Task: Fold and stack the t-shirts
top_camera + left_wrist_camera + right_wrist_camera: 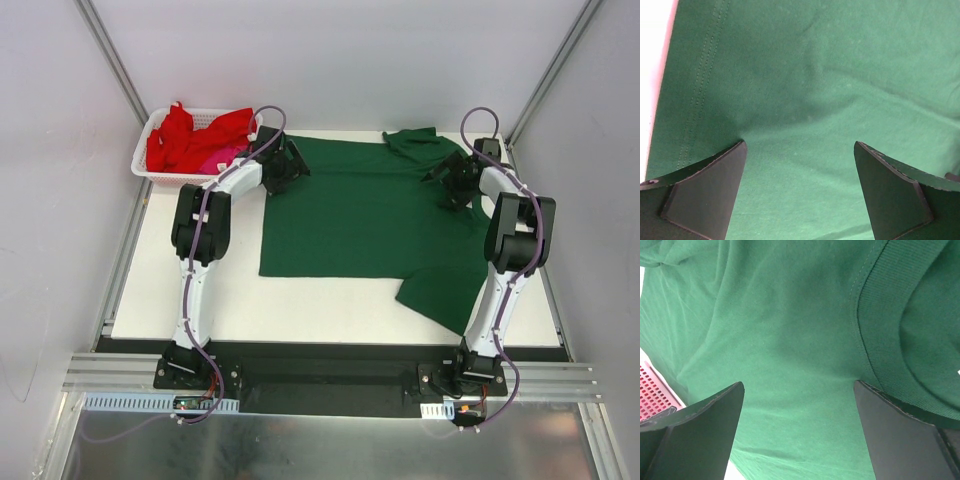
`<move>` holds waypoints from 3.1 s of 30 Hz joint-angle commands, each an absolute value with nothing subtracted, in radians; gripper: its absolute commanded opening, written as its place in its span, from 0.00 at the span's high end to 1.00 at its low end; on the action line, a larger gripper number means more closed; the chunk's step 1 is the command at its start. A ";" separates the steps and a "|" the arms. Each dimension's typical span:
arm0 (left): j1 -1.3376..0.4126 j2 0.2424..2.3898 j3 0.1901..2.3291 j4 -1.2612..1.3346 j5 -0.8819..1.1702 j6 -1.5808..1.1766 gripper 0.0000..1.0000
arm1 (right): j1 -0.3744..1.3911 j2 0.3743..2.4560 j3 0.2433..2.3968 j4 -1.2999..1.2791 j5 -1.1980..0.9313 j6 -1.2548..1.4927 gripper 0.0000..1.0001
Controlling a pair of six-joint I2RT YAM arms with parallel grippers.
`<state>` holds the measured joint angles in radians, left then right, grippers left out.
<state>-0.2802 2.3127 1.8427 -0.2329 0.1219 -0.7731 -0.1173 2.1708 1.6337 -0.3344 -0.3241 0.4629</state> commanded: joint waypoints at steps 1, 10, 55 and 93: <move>-0.268 2.264 1.876 -0.304 0.087 -0.698 0.10 | -0.121 2.140 1.687 -0.354 -0.347 0.442 0.04; -0.311 1.886 1.846 -0.337 0.166 -0.598 0.07 | -0.115 1.809 1.778 -0.564 -0.384 0.330 0.04; -0.495 1.216 0.454 -0.095 -0.276 -1.264 0.52 | -0.350 1.009 0.922 -1.008 -0.086 0.252 0.04; -0.336 1.354 0.523 -0.127 -0.173 -1.097 1.00 | -0.686 0.925 0.600 -0.879 -0.257 0.281 0.09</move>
<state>-0.3450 1.3113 0.5129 -0.0402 -0.1688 -1.1255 -0.7116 0.8917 0.6285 -0.9150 -0.1226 0.2749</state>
